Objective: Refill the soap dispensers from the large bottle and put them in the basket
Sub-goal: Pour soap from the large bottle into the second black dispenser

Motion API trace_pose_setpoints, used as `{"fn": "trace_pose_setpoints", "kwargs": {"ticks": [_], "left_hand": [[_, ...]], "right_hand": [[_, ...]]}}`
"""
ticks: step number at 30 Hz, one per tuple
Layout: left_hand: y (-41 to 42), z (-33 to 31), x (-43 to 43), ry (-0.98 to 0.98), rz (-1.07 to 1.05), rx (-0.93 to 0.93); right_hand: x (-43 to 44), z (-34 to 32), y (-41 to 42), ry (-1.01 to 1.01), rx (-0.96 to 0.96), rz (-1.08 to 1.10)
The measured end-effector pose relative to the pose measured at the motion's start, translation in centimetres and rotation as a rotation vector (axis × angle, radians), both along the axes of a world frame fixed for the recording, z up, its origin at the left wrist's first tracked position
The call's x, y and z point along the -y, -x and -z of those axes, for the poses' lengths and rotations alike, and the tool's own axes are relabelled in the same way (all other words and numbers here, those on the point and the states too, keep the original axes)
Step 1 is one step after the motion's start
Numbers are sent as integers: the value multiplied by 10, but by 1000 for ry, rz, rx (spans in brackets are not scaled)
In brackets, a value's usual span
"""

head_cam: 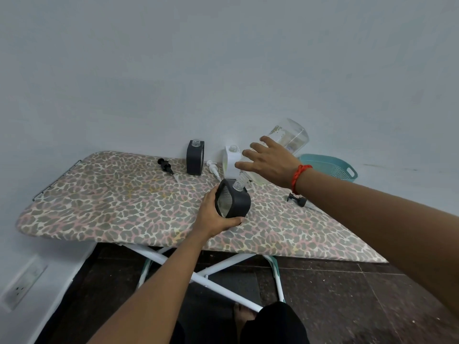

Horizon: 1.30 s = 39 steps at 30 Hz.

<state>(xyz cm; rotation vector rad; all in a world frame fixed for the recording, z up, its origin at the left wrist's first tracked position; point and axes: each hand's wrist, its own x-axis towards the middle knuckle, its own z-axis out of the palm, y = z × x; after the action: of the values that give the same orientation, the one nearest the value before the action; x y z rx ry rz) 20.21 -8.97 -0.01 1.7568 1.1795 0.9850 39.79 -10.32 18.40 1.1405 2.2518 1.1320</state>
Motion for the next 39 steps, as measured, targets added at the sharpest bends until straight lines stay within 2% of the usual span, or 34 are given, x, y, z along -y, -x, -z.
{"fn": "trace_pose_setpoints", "kwargs": {"ticks": [23,39], "left_hand": [[3,-1,-1,71,-19,71],[3,-2,-2,73,-22,63]], "right_hand": [[-5,-17,48,9,232,-68],[-5,-13,47,-6,204,-36]]}}
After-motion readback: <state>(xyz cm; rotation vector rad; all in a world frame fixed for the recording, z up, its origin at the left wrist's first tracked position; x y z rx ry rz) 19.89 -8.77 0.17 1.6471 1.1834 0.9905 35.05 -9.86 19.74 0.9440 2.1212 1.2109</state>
